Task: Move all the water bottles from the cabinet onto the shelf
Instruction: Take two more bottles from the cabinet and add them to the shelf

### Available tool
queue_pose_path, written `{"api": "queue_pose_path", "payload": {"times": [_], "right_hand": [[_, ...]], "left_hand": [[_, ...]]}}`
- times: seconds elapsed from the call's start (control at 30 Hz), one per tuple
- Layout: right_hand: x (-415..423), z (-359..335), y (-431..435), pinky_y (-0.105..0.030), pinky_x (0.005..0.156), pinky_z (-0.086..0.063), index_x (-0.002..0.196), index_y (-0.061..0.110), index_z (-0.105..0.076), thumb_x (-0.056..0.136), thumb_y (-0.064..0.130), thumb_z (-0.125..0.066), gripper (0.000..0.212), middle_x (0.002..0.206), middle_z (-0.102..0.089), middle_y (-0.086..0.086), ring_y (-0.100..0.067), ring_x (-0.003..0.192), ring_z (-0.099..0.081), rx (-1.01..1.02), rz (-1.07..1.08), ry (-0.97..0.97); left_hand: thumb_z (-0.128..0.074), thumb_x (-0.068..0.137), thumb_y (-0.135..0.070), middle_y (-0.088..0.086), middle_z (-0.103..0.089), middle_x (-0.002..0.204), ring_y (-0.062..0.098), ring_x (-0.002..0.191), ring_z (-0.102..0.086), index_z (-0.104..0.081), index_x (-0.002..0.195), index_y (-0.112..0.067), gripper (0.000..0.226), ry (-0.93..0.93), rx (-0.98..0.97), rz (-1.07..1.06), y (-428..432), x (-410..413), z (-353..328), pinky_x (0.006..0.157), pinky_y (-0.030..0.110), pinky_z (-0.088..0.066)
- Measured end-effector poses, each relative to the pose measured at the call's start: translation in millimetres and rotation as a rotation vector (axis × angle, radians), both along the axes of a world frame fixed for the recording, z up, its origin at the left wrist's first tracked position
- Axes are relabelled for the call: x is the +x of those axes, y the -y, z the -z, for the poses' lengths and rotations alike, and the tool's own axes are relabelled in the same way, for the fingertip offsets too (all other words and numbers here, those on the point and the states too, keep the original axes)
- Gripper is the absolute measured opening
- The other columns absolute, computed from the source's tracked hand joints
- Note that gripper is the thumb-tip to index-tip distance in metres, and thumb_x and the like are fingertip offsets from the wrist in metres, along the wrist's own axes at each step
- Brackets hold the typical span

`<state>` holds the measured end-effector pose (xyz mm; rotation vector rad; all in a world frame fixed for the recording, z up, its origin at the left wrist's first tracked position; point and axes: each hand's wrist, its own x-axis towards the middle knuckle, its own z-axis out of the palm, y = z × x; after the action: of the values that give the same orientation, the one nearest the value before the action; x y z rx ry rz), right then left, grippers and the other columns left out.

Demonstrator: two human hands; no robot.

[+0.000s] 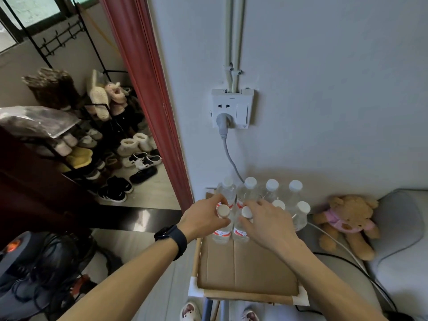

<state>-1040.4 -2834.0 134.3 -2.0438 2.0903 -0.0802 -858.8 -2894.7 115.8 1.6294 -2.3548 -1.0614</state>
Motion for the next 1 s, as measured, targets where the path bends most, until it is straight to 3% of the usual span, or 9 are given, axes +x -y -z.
{"api": "queue_pose_path", "payload": {"times": [0.2, 0.37, 0.6, 0.77, 1.0], "right_hand": [[5, 6, -3, -0.034, 0.066, -0.044, 0.124, 0.031, -0.053, 0.095, 0.056, -0.038, 0.041, 0.110, -0.062, 0.000, -0.025, 0.094, -0.061, -0.050, 0.016, 0.001], [-2, 2, 4, -0.035, 0.067, -0.041, 0.126, 0.031, -0.053, 0.097, 0.052, -0.040, 0.038, 0.108, -0.058, -0.003, -0.031, 0.094, -0.060, 0.000, -0.009, -0.004], [-8, -4, 5, -0.037, 0.073, -0.045, 0.126, 0.026, -0.047, 0.095, 0.051, -0.040, 0.041, 0.114, -0.060, -0.003, -0.029, 0.097, -0.059, 0.019, -0.014, 0.016], [-8, -5, 7, -0.035, 0.066, -0.035, 0.112, 0.015, -0.052, 0.095, 0.046, -0.045, 0.036, 0.107, -0.063, -0.010, -0.032, 0.096, -0.059, 0.026, -0.027, -0.052], [-11, -1, 11, -0.035, 0.066, -0.034, 0.115, 0.013, -0.051, 0.096, 0.046, -0.043, 0.039, 0.107, -0.064, -0.013, -0.035, 0.098, -0.058, 0.031, 0.000, -0.046]], "left_hand": [[-0.059, 0.086, -0.053, -0.014, -0.059, 0.080, 0.013, 0.074, -0.058, -0.043, 0.114, -0.040, 0.035, 0.132, -0.152, 0.095, -3, 7, 1, 0.062, 0.031, -0.045], [-0.060, 0.089, -0.053, -0.017, -0.061, 0.097, 0.013, 0.083, -0.057, -0.048, 0.112, -0.037, 0.030, 0.176, -0.266, 0.143, 4, 2, -6, 0.068, 0.032, -0.044], [-0.059, 0.088, -0.055, -0.012, -0.061, 0.090, 0.012, 0.077, -0.059, -0.044, 0.111, -0.034, 0.035, 0.149, -0.262, 0.091, 5, -3, 6, 0.065, 0.033, -0.051], [-0.059, 0.088, -0.056, -0.013, -0.059, 0.092, 0.012, 0.081, -0.059, -0.048, 0.113, -0.038, 0.032, 0.168, -0.240, 0.118, 9, -4, 6, 0.073, 0.037, -0.054], [-0.061, 0.082, -0.059, -0.016, -0.062, 0.091, 0.010, 0.084, -0.060, -0.050, 0.110, -0.043, 0.034, 0.119, -0.149, 0.079, 15, -8, 6, 0.076, 0.038, -0.054]]}}
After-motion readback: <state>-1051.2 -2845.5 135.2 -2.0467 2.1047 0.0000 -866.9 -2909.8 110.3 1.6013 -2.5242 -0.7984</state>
